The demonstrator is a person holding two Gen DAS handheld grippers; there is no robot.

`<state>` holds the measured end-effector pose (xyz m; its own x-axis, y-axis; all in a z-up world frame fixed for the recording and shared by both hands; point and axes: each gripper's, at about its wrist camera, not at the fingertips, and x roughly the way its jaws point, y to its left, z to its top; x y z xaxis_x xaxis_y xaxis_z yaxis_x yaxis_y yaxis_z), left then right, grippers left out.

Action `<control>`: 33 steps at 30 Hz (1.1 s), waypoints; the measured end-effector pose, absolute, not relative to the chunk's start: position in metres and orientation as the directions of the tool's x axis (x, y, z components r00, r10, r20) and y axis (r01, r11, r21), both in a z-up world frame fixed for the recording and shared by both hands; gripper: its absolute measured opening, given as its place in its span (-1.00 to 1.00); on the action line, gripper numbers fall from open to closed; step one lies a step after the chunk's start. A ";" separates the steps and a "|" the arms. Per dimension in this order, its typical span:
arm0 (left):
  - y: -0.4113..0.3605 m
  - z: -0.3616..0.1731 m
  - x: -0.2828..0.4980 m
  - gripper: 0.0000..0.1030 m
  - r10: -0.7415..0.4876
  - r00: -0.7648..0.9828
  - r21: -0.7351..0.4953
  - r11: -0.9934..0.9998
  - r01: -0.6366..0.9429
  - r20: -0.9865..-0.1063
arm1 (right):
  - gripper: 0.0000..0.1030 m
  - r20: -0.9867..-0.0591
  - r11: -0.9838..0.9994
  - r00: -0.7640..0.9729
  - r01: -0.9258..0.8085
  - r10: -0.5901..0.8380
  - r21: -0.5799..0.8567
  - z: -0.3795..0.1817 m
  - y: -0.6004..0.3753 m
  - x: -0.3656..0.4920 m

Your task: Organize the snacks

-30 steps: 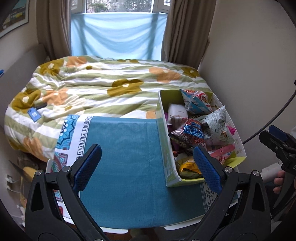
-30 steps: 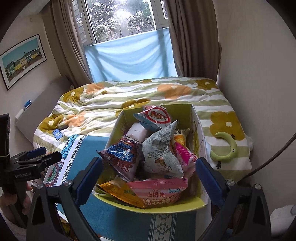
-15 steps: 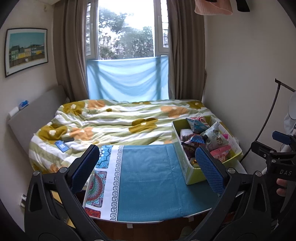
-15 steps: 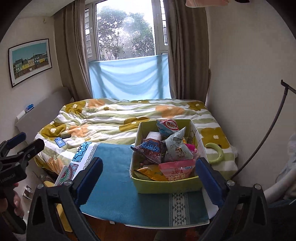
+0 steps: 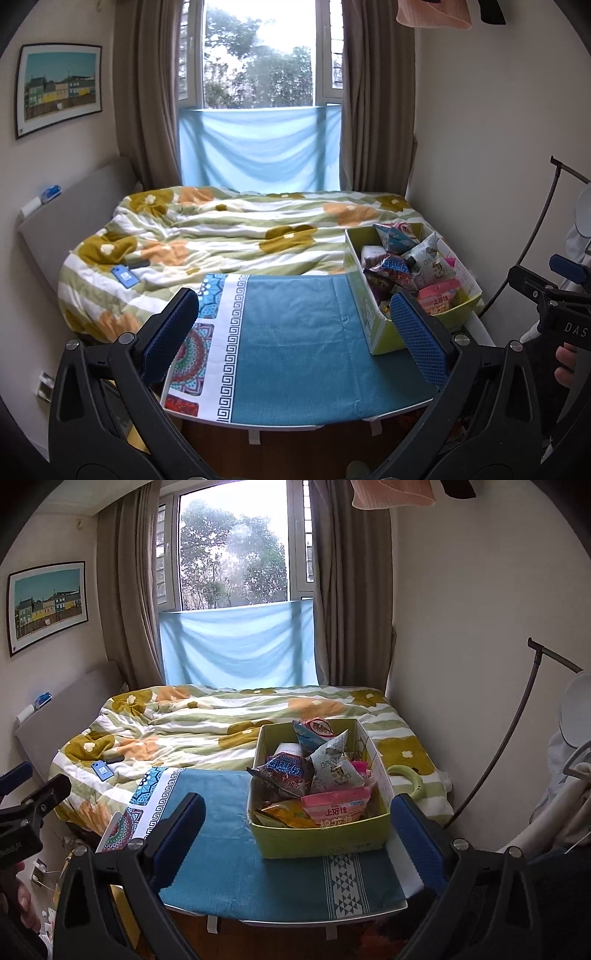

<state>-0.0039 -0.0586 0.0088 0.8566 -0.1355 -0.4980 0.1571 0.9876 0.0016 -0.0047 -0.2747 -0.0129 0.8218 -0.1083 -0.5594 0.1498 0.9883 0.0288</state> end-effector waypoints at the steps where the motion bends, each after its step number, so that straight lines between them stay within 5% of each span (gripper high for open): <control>1: -0.059 0.009 -0.004 1.00 -0.134 0.857 0.004 0.988 0.156 -0.497 | 0.94 -0.561 0.989 0.822 0.146 -0.104 0.030 -0.013 -0.274 -0.004; 33: -0.056 0.006 0.003 1.00 -0.130 0.857 0.016 0.987 0.160 -0.498 | 0.94 -0.571 0.991 0.816 0.133 -0.092 0.030 -0.019 -0.268 0.006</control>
<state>0.0027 -0.0563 0.0061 0.8571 -0.1303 -0.4984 0.1596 0.9870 0.0164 0.0059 -0.2683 -0.0191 0.8158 -0.0924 -0.5709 0.1333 0.9906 0.0302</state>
